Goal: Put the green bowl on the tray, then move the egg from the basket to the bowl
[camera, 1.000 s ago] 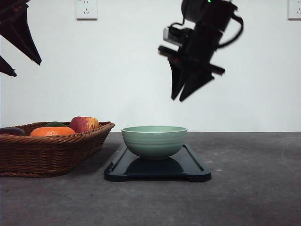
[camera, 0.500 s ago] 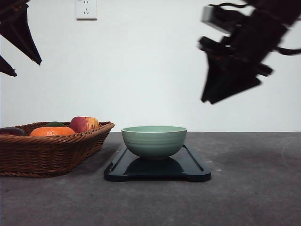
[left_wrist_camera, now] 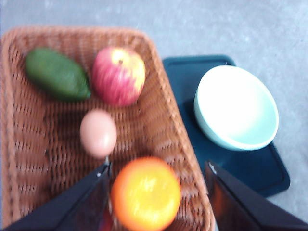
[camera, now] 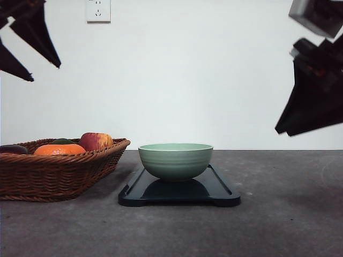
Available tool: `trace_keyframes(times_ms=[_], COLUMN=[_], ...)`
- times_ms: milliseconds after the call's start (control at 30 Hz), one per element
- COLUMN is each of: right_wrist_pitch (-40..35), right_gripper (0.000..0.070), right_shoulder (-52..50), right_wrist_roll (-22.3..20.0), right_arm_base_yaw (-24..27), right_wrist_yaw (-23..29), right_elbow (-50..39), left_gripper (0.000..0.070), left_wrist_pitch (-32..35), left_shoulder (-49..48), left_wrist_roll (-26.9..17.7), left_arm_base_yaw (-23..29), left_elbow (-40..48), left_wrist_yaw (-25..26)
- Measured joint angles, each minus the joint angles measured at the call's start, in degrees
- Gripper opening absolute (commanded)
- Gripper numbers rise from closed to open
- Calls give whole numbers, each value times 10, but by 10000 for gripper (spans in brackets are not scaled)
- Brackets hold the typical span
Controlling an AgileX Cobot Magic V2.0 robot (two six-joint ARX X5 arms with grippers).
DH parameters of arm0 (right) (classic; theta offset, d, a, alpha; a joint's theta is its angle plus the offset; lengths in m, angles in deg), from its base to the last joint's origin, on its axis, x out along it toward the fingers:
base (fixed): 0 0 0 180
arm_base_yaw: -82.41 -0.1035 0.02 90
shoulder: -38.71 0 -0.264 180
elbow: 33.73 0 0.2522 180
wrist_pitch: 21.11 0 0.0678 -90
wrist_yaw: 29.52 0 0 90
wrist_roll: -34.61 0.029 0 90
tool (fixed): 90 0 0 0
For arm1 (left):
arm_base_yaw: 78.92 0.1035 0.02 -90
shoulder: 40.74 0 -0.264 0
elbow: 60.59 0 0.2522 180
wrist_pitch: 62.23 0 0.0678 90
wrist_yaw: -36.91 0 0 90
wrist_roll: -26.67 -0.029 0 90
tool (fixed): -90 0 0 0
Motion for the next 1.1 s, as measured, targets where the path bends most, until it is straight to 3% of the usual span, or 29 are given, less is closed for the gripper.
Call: trace_keyframes(times_ms=[200, 400, 567, 1100], right_wrist_pitch=[-9, -17, -33, -33], right_gripper=[137, 136, 136, 136], right_shoulder=[-3, -3, -3, -3], right_wrist_roll=[0, 0, 0, 0], right_arm_base_yaw=[0, 0, 0, 0], right_wrist_yaw=[0, 0, 0, 0], right_elbow=[0, 0, 0, 0], left_gripper=[398, 467, 471, 472], left_wrist_pitch=[-46, -77, -87, -76], left_shoulder=[92, 212, 295, 383], left_wrist_roll=[-7, -23, -40, -60], left_arm_base_yaw=[-6, -5, -5, -5], left_elbow=[-61, -151, -200, -207], left_wrist_yaw=[-7, -11, -41, -68])
